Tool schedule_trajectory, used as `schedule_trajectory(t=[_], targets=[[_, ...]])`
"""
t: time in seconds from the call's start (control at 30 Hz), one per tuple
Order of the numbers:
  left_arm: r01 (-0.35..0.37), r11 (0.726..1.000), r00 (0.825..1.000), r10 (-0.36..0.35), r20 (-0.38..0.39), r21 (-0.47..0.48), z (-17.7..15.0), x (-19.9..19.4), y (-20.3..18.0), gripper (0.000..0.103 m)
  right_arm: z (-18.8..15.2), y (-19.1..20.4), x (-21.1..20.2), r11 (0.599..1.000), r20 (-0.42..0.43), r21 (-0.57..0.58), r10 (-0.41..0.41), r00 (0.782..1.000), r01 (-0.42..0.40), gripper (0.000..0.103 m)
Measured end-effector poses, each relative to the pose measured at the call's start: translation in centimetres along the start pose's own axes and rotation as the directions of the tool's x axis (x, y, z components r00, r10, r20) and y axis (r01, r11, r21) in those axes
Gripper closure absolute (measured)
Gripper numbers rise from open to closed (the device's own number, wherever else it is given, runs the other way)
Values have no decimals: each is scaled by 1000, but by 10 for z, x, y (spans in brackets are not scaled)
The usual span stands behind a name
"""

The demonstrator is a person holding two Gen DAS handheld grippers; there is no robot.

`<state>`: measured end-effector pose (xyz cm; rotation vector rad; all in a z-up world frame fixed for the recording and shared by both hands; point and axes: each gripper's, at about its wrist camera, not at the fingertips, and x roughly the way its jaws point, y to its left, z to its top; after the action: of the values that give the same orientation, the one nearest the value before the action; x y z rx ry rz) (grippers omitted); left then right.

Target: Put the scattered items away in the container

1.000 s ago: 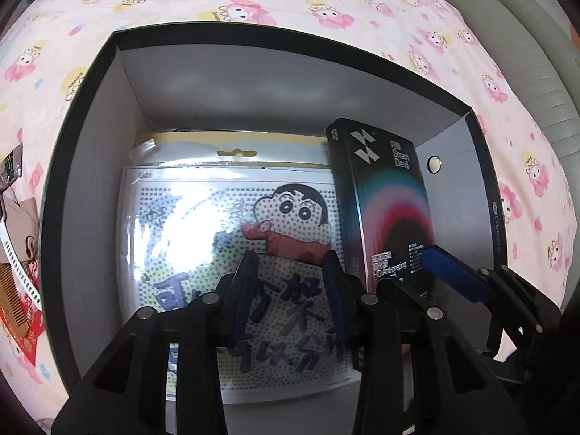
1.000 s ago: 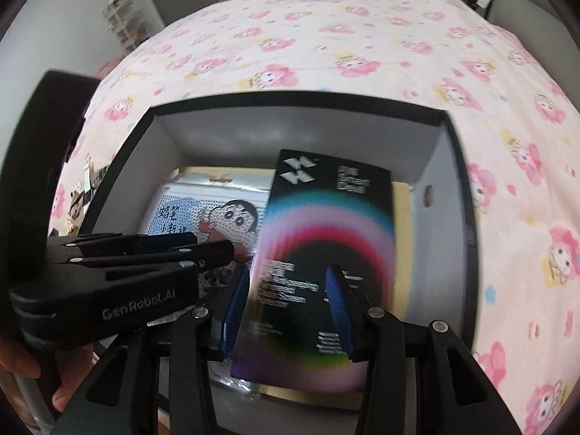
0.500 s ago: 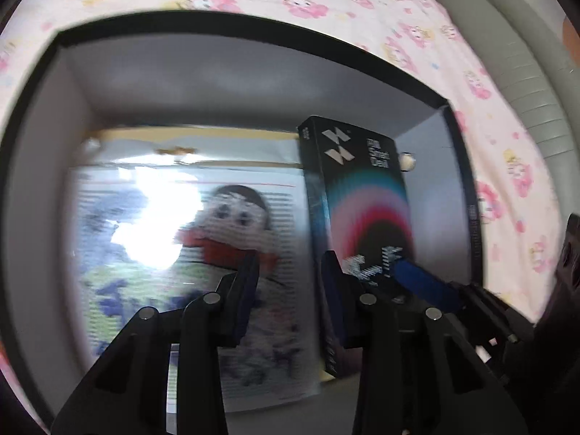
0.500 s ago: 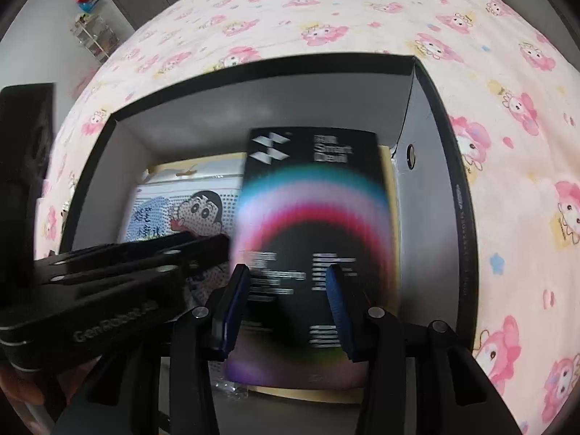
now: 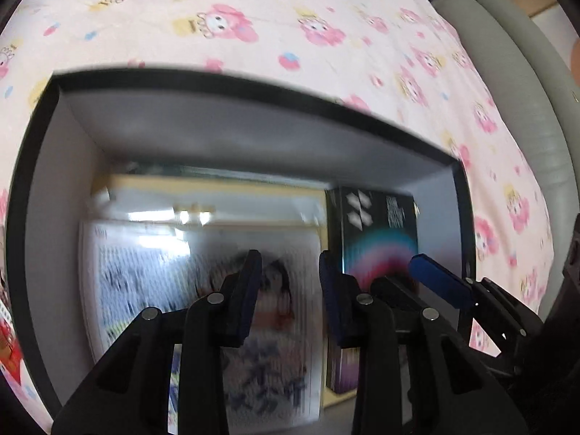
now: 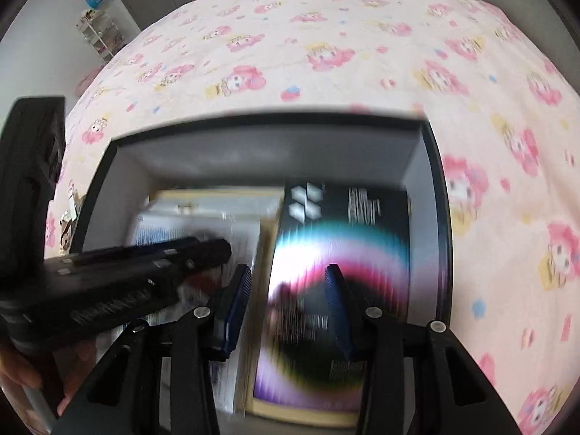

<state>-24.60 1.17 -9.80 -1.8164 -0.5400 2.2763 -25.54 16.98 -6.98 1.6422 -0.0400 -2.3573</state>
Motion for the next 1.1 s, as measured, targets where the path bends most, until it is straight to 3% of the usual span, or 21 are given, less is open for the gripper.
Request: schedule_trajectory(t=[0.13, 0.33, 0.47, 0.57, 0.63, 0.93, 1.1], targets=[[-4, 1000, 1000, 4, 6, -5, 19, 20, -11, 71, 19, 0, 13, 1000, -8, 15, -10, 1000, 10, 64], [-14, 999, 1000, 15, -27, 40, 38, 56, -27, 72, 19, -8, 25, 999, -26, 6, -38, 999, 38, 64], [-84, 993, 996, 86, -21, 77, 37, 74, -44, 76, 13, -6, 32, 1000, -66, 0, -16, 998, 16, 64], [-78, 993, 996, 81, -37, 91, 31, 74, -45, 78, 10, -15, 34, 993, -94, 64, 104, 990, -99, 58], [-65, 992, 996, 71, -55, 106, 25, 70, -43, 78, 9, -19, 33, 988, -102, 82, 141, 985, -133, 58], [-59, 986, 997, 66, -42, 154, 17, 58, -46, 79, -16, -7, 19, 993, -124, 24, 117, 985, -115, 58], [2, 996, 998, -6, 54, 84, 23, 41, -38, 78, -19, -9, 8, 992, -78, 53, 114, 990, -110, 58]])
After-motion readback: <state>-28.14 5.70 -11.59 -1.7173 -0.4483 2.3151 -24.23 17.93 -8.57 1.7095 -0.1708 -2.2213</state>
